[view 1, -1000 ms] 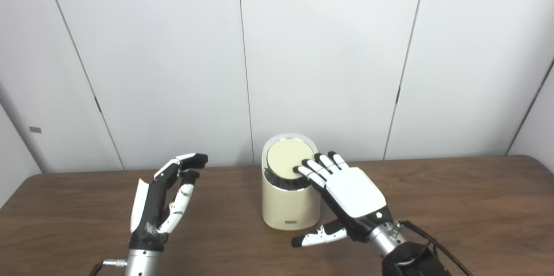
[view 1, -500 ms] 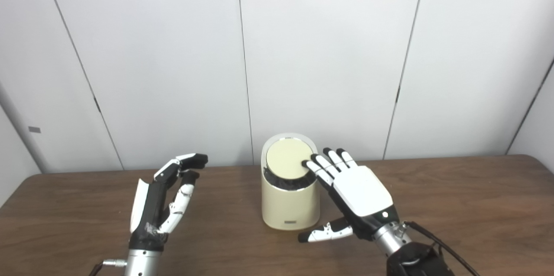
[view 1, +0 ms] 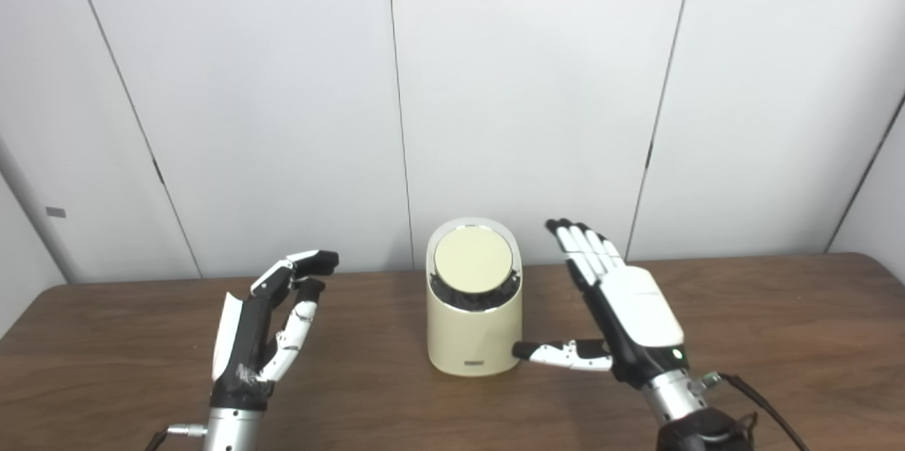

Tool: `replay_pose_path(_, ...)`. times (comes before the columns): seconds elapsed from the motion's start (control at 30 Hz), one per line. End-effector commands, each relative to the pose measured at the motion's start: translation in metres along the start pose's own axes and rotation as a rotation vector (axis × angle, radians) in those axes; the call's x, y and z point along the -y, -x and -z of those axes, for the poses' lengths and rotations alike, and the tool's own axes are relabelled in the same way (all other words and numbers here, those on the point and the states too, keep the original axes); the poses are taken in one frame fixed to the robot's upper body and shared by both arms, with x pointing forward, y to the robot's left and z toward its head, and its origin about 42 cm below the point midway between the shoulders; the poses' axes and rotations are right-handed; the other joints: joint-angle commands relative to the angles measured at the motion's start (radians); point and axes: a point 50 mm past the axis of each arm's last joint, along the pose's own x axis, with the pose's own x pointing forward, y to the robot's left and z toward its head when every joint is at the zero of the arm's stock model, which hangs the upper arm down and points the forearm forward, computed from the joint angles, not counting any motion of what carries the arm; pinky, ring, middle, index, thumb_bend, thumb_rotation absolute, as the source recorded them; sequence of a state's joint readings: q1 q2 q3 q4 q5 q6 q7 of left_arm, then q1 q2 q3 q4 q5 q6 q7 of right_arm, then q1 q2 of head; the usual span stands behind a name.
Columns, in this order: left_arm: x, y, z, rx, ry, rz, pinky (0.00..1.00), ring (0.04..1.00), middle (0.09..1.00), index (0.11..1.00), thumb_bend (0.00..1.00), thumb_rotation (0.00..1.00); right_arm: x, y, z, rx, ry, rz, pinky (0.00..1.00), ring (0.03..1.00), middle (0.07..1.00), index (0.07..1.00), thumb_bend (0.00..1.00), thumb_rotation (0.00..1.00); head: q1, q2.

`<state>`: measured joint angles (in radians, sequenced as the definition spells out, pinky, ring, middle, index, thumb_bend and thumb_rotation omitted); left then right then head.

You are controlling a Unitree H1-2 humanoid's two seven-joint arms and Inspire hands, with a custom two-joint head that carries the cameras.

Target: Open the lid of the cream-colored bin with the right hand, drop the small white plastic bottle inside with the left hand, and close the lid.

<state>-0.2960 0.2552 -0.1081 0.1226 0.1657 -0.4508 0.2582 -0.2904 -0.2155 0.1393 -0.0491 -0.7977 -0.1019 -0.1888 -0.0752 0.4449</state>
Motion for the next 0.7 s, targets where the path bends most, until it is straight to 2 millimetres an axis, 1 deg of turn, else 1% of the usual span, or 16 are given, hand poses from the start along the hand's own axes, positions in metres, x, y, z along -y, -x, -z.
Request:
replay_pose_path(0.0,-0.007,-0.013,-0.01,0.074,-0.025,-0.014,0.61,0.697,0.711,0.702,0.36,0.79,0.013,-0.003,0.005,0.054,-0.086,0.144,0.8,0.9,0.916,0.886,0.46,0.63,0.002,-0.001)
replay_pose_path(0.03,-0.007,-0.013,-0.01,0.074,-0.029,-0.015,0.61,0.695,0.71,0.7,0.35,0.77,0.014,0.0,0.01,0.052,-0.108,0.176,0.77,0.874,0.892,0.862,0.38,0.6,0.001,-0.001)
replay_pose_path(0.07,-0.007,-0.013,-0.01,0.073,-0.031,-0.018,0.61,0.693,0.708,0.698,0.33,0.74,0.014,0.003,0.014,0.049,-0.126,0.204,0.72,0.835,0.859,0.832,0.31,0.55,0.0,-0.003)
replay_pose_path(0.1,-0.007,-0.012,-0.009,0.071,-0.033,-0.02,0.61,0.691,0.707,0.697,0.32,0.71,0.013,0.005,0.018,0.048,-0.146,0.231,0.68,0.8,0.83,0.805,0.27,0.48,0.0,-0.005)
replay_pose_path(0.13,-0.007,-0.012,-0.009,0.069,-0.034,-0.022,0.6,0.69,0.707,0.697,0.31,0.68,0.012,0.008,0.022,0.047,-0.169,0.259,0.62,0.766,0.816,0.791,0.25,0.43,0.001,-0.007)
replay_pose_path(0.17,-0.007,-0.012,-0.008,0.068,-0.035,-0.024,0.61,0.691,0.709,0.698,0.29,0.65,0.011,0.01,0.025,0.048,-0.184,0.277,0.54,0.695,0.807,0.78,0.25,0.41,0.002,-0.007)
replay_pose_path(0.2,-0.008,-0.011,-0.008,0.066,-0.038,-0.024,0.61,0.692,0.71,0.699,0.28,0.63,0.011,0.012,0.028,0.048,-0.197,0.302,0.49,0.65,0.802,0.774,0.25,0.4,0.005,-0.009)
replay_pose_path(0.23,-0.008,-0.011,-0.008,0.065,-0.042,-0.024,0.61,0.693,0.712,0.7,0.28,0.61,0.01,0.015,0.031,0.046,-0.21,0.319,0.5,0.669,0.788,0.761,0.25,0.39,0.006,-0.009)
replay_pose_path(0.27,-0.009,-0.011,-0.007,0.064,-0.044,-0.024,0.61,0.695,0.714,0.702,0.27,0.6,0.01,0.016,0.032,0.046,-0.218,0.33,0.53,0.69,0.782,0.754,0.26,0.41,0.007,-0.01)
replay_pose_path(0.3,-0.009,-0.01,-0.007,0.064,-0.047,-0.024,0.61,0.695,0.714,0.703,0.27,0.6,0.01,0.017,0.033,0.044,-0.229,0.339,0.54,0.698,0.779,0.752,0.26,0.41,0.008,-0.01)
replay_pose_path(0.33,-0.01,-0.01,-0.007,0.063,-0.047,-0.025,0.61,0.696,0.715,0.704,0.28,0.59,0.009,0.019,0.034,0.042,-0.237,0.343,0.52,0.673,0.78,0.75,0.26,0.44,0.007,-0.011)
replay_pose_path(0.4,-0.01,-0.009,-0.007,0.061,-0.046,-0.027,0.61,0.699,0.718,0.705,0.28,0.59,0.009,0.02,0.035,0.038,-0.248,0.349,0.53,0.681,0.778,0.744,0.27,0.48,0.006,-0.013)
replay_pose_path(0.5,-0.011,-0.009,-0.006,0.063,-0.057,-0.033,0.6,0.693,0.716,0.704,0.29,0.55,0.007,0.022,0.039,0.032,-0.261,0.354,0.57,0.716,0.783,0.744,0.29,0.49,0.006,-0.019)
replay_pose_path(0.57,-0.011,-0.009,-0.006,0.065,-0.063,-0.035,0.59,0.685,0.712,0.702,0.28,0.53,0.007,0.021,0.04,0.031,-0.266,0.358,0.6,0.737,0.786,0.744,0.29,0.48,0.008,-0.022)
replay_pose_path(0.6,-0.011,-0.009,-0.007,0.066,-0.062,-0.037,0.58,0.682,0.71,0.7,0.28,0.52,0.007,0.021,0.039,0.031,-0.265,0.361,0.61,0.746,0.787,0.744,0.28,0.46,0.007,-0.03)
replay_pose_path(0.67,-0.011,-0.01,-0.006,0.067,-0.063,-0.042,0.58,0.678,0.706,0.695,0.29,0.51,0.007,0.02,0.039,0.035,-0.263,0.366,0.61,0.753,0.785,0.738,0.27,0.41,0.006,-0.04)
